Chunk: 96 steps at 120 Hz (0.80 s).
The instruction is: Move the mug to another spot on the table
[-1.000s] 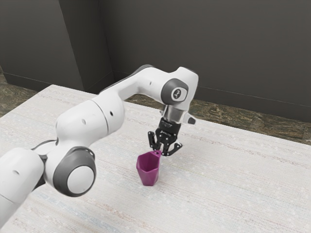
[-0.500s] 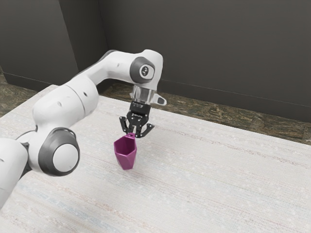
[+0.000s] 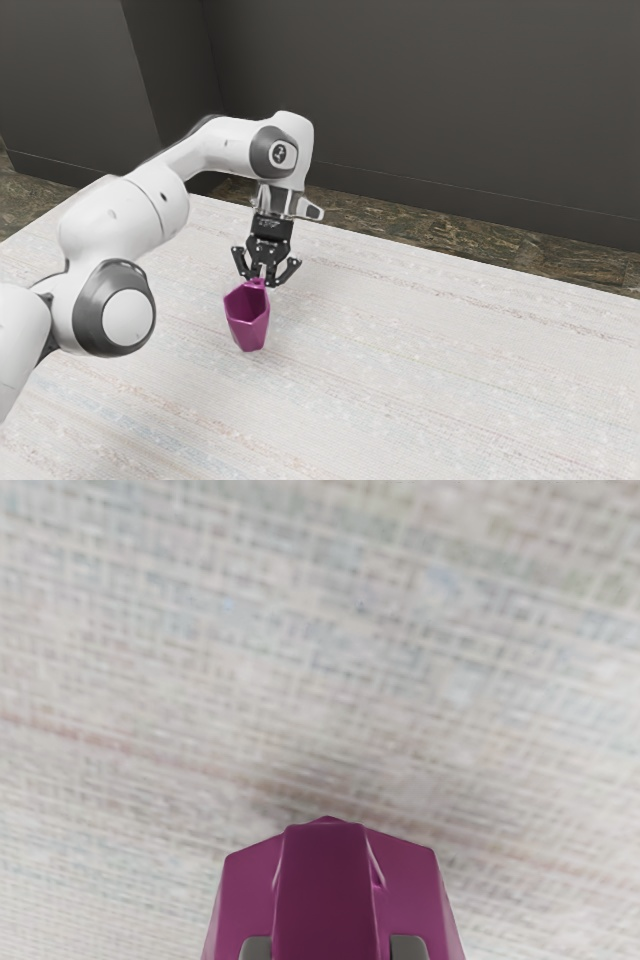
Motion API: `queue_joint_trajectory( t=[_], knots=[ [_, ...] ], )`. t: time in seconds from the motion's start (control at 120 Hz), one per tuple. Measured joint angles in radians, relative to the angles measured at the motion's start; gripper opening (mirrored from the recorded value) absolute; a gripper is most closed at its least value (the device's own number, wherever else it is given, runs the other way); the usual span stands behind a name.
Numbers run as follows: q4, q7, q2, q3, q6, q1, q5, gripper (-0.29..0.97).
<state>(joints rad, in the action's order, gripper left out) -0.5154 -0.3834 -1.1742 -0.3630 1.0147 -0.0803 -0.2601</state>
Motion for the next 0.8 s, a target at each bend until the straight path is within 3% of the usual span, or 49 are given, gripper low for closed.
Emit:
queue_joint_trajectory(
  t=[0.3, 0.558, 0.8],
  knots=[
    [-0.057, 0.034, -0.009, -0.03, 0.035, -0.005, -0.056, 0.01],
    [-0.069, 0.057, -0.001, -0.062, 0.071, -0.02, -0.059, 0.29],
    [-0.173, 0.071, 0.074, -0.06, 0.11, -0.028, -0.052, 0.4]
  ],
)
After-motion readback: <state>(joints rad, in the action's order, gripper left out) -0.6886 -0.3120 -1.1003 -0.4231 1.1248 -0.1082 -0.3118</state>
